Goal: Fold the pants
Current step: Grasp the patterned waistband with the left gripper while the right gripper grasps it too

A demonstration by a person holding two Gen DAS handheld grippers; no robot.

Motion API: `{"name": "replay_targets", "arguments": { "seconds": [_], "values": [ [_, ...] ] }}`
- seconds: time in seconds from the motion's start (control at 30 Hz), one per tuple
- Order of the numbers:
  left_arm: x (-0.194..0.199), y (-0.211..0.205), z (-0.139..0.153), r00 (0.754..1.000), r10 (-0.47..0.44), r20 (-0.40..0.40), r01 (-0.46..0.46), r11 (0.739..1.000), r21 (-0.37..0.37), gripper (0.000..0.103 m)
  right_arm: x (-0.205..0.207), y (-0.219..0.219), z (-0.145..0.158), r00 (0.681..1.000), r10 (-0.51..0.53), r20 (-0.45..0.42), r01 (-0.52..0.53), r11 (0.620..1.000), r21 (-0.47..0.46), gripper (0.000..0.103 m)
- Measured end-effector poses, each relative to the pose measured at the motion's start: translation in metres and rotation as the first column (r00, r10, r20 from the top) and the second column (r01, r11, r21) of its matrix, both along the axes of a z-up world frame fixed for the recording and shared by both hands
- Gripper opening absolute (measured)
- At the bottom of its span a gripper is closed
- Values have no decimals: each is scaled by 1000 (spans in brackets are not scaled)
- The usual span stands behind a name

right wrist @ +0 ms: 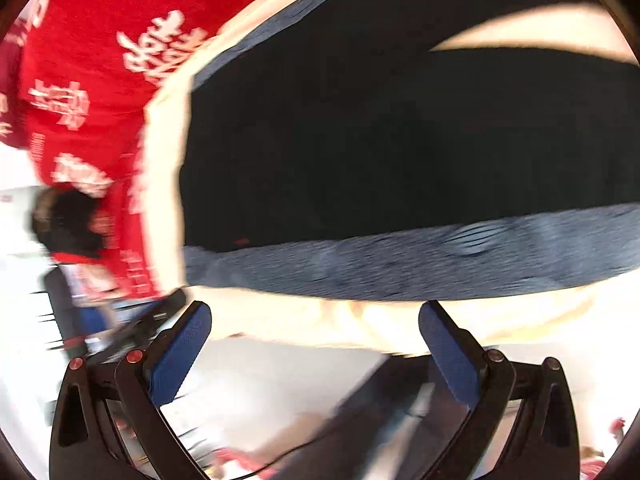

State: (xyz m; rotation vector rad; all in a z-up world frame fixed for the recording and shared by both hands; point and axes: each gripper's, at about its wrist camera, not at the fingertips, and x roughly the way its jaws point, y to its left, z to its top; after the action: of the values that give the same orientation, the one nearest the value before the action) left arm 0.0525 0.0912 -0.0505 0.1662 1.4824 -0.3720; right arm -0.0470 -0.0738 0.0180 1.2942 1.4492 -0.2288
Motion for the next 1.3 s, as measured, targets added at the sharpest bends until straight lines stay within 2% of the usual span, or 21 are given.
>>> {"name": "replay_targets", "arguments": {
  "seconds": [0.1,0.17,0.2,0.3,0.4,0.53,0.57,0.6,0.63,0.67,0.8,0.83,0.87,0.9,0.93,0.97,1.03,1.1,1.17,1.23,1.3],
  "values": [
    [7,11,-10,999,37,-34,-40,996,-79,103,4,16,-23,995,-79,59,71,988,136,97],
    [9,13,-17,997,45,-56,-52,992,-119,103,5,28,-41,990,-122,69,105,972,209,71],
    [10,14,-22,997,46,-67,-55,988,-141,103,5,35,-52,989,-135,64,116,964,239,67],
    [9,15,-33,995,49,-92,-66,979,-191,103,-1,52,-78,988,-144,51,123,948,292,66],
    [9,17,-38,993,52,-105,-75,970,-233,103,-12,61,-93,987,-159,35,143,950,278,66],
    [7,19,-46,990,40,-136,-77,956,-283,103,-23,51,-99,944,-323,62,298,920,256,64],
    [6,18,-49,988,33,-149,-76,954,-289,103,-24,49,-101,927,-371,60,342,899,272,46],
    [4,15,-52,985,22,-168,-72,953,-295,103,-24,47,-103,914,-402,55,370,881,294,34],
    [2,12,-55,982,11,-187,-68,951,-302,103,-22,46,-104,900,-432,52,395,861,319,10],
    [1,8,-57,979,7,-203,-71,948,-311,103,-20,44,-101,893,-444,67,401,855,328,8],
    [15,-2,-50,972,90,-216,-170,906,-387,103,1,40,-63,907,-379,183,308,894,326,8],
    [22,-5,-48,971,124,-204,-196,902,-385,99,5,40,-56,916,-350,195,279,907,316,8],
    [26,-7,-49,970,147,-194,-212,902,-377,86,5,39,-52,924,-324,202,255,918,305,8],
    [32,-12,-54,967,158,-198,-219,913,-345,80,6,41,-50,936,-288,204,223,930,293,8],
    [34,-17,-59,966,156,-205,-216,924,-314,68,6,42,-52,945,-260,197,198,937,288,11],
    [34,-21,-63,970,141,-200,-196,936,-293,66,3,42,-57,957,-232,175,176,942,286,12],
    [32,-27,-60,982,93,-166,-137,949,-282,66,-5,43,-64,968,-213,136,170,946,275,13],
    [26,-34,-56,991,28,-133,-62,964,-259,66,-20,37,-63,968,-223,118,191,953,235,22],
    [25,-38,-56,992,1,-130,-33,969,-246,66,-47,25,-64,959,-260,108,237,953,190,35],
    [25,-41,-53,992,-10,-129,-21,971,-240,66,-74,12,-59,945,-313,93,298,943,145,42],
    [27,-42,-53,991,-14,-134,-19,971,-238,66,-90,5,-58,925,-373,73,361,923,132,42]
  ]
}}
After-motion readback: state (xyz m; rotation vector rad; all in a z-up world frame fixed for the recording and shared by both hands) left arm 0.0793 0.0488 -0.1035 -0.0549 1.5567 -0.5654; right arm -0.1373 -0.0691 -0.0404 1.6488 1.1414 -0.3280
